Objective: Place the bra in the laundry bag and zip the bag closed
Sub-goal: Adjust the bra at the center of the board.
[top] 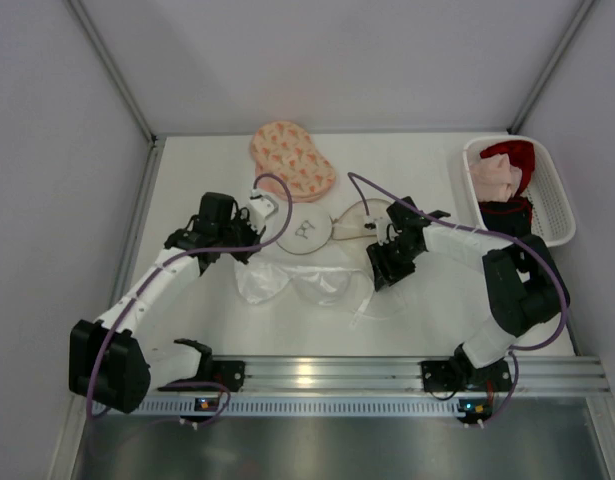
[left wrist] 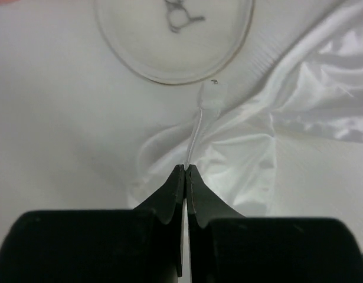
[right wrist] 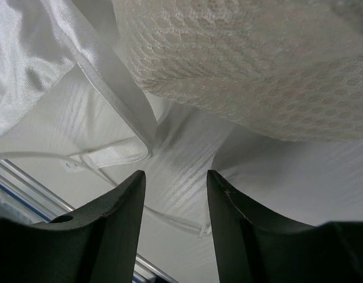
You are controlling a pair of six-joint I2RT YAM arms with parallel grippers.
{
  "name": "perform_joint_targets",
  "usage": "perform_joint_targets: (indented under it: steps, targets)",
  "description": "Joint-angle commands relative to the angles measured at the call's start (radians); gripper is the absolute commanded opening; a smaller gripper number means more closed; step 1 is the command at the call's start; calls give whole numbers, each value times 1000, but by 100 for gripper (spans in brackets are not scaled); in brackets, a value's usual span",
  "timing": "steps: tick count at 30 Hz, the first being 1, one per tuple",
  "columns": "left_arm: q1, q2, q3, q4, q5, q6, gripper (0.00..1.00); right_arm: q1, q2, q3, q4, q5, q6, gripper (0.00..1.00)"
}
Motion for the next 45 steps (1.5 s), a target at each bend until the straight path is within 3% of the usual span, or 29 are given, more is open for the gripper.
perform_joint_targets:
  steps: [1, 4, 7, 8, 10, 12, 17, 20, 24, 26, 29, 37, 45]
  targets:
    - [-83, 55, -84, 1, 9, 37, 4, 9, -47, 25, -15, -19, -16, 47]
    - [-135, 58, -133, 10, 45, 87, 15, 9, -41, 25, -13, -25, -18, 42]
    - [-141, 46, -160, -5, 62, 139, 36, 9, -39, 22, -13, -46, -19, 40]
    - [-141, 25, -164, -8, 58, 145, 47, 8, -41, 22, -13, -55, -25, 39]
    - [-141, -14, -160, -24, 70, 153, 57, 9, -50, 20, -12, -94, -44, 38]
    - [-141, -73, -152, -27, 87, 152, 60, 11, -61, 28, -13, -140, -74, 35]
    - [-141, -129, -112, -28, 102, 104, 65, 26, -163, 28, 13, -135, -292, 35]
    - [-141, -111, -68, -28, 81, 46, 66, 87, -101, 81, -65, -5, -242, 34]
    - [-140, -105, -23, -25, 67, -28, 68, 172, -68, 80, -72, -38, -269, 32]
    - [-138, -98, -2, -28, 65, -60, 68, 221, -155, 30, 5, -20, -341, 35]
    - [-137, -107, 12, -28, 76, -77, 69, 302, -154, 43, 1, 6, -502, 38]
    - [-135, -86, 64, -42, 82, -101, 70, 329, -107, -9, 33, -17, -833, 38]
    - [-117, -89, 81, -50, 75, -120, 72, 329, -91, -82, 50, -28, -926, 41]
